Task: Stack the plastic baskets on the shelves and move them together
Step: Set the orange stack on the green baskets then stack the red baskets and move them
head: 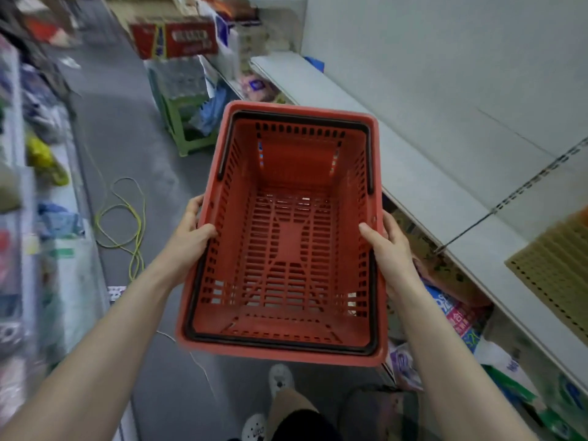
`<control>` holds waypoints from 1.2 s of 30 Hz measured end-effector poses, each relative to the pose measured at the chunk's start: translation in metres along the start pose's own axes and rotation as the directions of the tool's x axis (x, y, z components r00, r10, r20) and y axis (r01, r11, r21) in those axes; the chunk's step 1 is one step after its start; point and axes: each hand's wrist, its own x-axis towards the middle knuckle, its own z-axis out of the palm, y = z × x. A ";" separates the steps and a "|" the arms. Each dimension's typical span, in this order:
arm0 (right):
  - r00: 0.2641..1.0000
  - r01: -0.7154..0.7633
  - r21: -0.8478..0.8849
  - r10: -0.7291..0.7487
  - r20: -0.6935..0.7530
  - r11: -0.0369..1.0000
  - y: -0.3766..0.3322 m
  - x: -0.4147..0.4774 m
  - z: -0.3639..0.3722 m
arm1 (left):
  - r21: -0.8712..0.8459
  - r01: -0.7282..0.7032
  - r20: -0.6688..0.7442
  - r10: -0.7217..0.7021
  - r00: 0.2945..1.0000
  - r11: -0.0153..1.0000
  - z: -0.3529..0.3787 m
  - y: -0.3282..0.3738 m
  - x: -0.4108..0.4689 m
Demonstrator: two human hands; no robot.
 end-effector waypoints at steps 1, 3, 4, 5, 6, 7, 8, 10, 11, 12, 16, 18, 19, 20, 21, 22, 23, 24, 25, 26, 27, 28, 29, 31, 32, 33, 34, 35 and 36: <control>1.000 0.000 -0.012 0.000 0.010 1.000 -0.005 0.015 0.012 | -0.006 -0.003 -0.007 0.002 1.000 1.000 -0.007 0.004 0.014; 1.000 0.003 -0.028 -0.002 0.026 1.000 -0.014 0.043 0.036 | -0.001 -0.004 -0.027 0.004 1.000 1.000 -0.020 0.011 0.043; 0.999 0.003 -0.031 -0.002 0.035 1.000 -0.017 0.059 0.048 | 0.002 -0.009 -0.042 0.009 0.999 1.000 -0.027 0.014 0.059; 0.999 0.002 -0.030 0.000 0.040 1.000 -0.021 0.077 0.061 | 0.003 -0.016 -0.057 0.016 0.998 1.000 -0.034 0.017 0.076; 0.999 0.000 -0.022 0.001 0.044 1.000 -0.024 0.095 0.073 | 0.000 -0.021 -0.074 0.021 0.997 1.000 -0.040 0.020 0.094; 0.999 0.002 -0.011 -0.001 0.049 1.000 -0.028 0.115 0.086 | -0.005 -0.026 -0.093 0.026 0.995 1.000 -0.046 0.024 0.112; 0.998 0.006 -0.003 -0.006 0.062 1.000 -0.032 0.135 0.099 | -0.008 -0.032 -0.115 0.031 0.993 0.999 -0.051 0.030 0.130; 0.994 -0.004 0.026 0.001 0.108 1.000 -0.043 0.173 0.123 | -0.006 -0.036 -0.148 0.035 0.988 0.999 -0.061 0.045 0.164; 0.992 -0.012 0.045 0.007 0.128 0.999 -0.050 0.190 0.136 | -0.005 -0.034 -0.155 0.033 0.987 0.999 -0.067 0.053 0.180; 0.989 -0.017 0.054 0.009 0.146 0.998 -0.058 0.207 0.149 | -0.015 -0.036 -0.161 0.033 0.986 0.999 -0.074 0.062 0.197; 0.980 -0.024 0.050 0.013 0.201 0.998 -0.090 0.270 0.197 | -0.029 -0.050 -0.183 0.044 0.982 0.998 -0.104 0.097 0.260; 0.980 -0.011 0.047 0.002 0.197 0.999 -0.106 0.299 0.217 | -0.028 -0.057 -0.186 0.051 0.981 0.998 -0.114 0.114 0.292; 0.982 -0.006 0.052 -0.004 0.190 0.999 -0.114 0.313 0.226 | -0.037 -0.070 -0.183 0.062 0.981 0.997 -0.117 0.123 0.309; 0.983 -0.001 0.054 -0.008 0.181 0.999 -0.122 0.328 0.234 | -0.048 -0.089 -0.177 0.079 0.981 0.995 -0.119 0.131 0.327; 0.985 0.002 0.054 -0.011 0.174 0.999 -0.131 0.343 0.242 | -0.054 -0.107 -0.170 0.097 0.981 0.993 -0.121 0.139 0.346; 0.987 0.006 0.052 -0.014 0.161 0.999 -0.138 0.358 0.250 | -0.053 -0.118 -0.161 0.108 0.981 0.992 -0.123 0.145 0.368; 0.990 0.008 0.054 -0.016 0.139 0.998 -0.144 0.373 0.256 | -0.047 -0.120 -0.146 0.112 0.983 0.992 -0.124 0.152 0.389; 0.993 0.010 0.062 -0.017 0.116 0.998 -0.149 0.386 0.262 | -0.038 -0.119 -0.125 0.114 0.986 0.992 -0.126 0.158 0.409; 0.996 0.014 0.073 -0.020 0.092 0.997 -0.154 0.399 0.269 | -0.027 -0.118 -0.099 0.115 0.988 0.993 -0.128 0.163 0.429; 0.997 0.018 0.081 -0.024 0.068 0.997 -0.160 0.412 0.275 | -0.017 -0.116 -0.070 0.114 0.991 0.993 -0.131 0.171 0.449; 0.998 0.024 0.082 -0.028 0.048 0.996 -0.167 0.424 0.282 | -0.008 -0.110 -0.042 0.110 0.993 0.994 -0.135 0.179 0.468; 0.999 0.030 0.078 -0.033 0.027 0.996 -0.174 0.438 0.289 | -0.003 -0.108 -0.017 0.108 0.994 0.994 -0.138 0.189 0.487; 0.999 0.039 0.076 -0.039 0.006 0.996 -0.180 0.453 0.295 | 0.008 -0.111 0.006 0.111 0.994 0.994 -0.140 0.200 0.506; 0.998 0.056 0.083 -0.053 -0.034 0.995 -0.189 0.481 0.303 | 0.042 -0.127 0.054 0.124 0.991 0.991 -0.141 0.220 0.542; 0.997 0.058 0.082 -0.054 -0.054 0.995 -0.193 0.494 0.306 | 0.055 -0.130 0.077 0.125 0.989 0.990 -0.141 0.229 0.558; 0.996 0.054 0.080 -0.048 -0.070 0.995 -0.197 0.506 0.307 | 0.064 -0.132 0.101 0.125 0.987 0.989 -0.140 0.235 0.574; 0.996 0.047 0.074 -0.040 -0.086 0.996 -0.201 0.517 0.307 | 0.071 -0.135 0.128 0.125 0.984 0.988 -0.138 0.240 0.588; 0.995 0.040 0.067 -0.033 -0.099 0.997 -0.207 0.529 0.306 | 0.077 -0.138 0.152 0.125 0.980 0.987 -0.135 0.245 0.603; 0.993 0.032 0.060 -0.025 -0.113 0.998 -0.213 0.542 0.304 | 0.074 -0.140 0.177 0.126 0.976 0.987 -0.132 0.250 0.617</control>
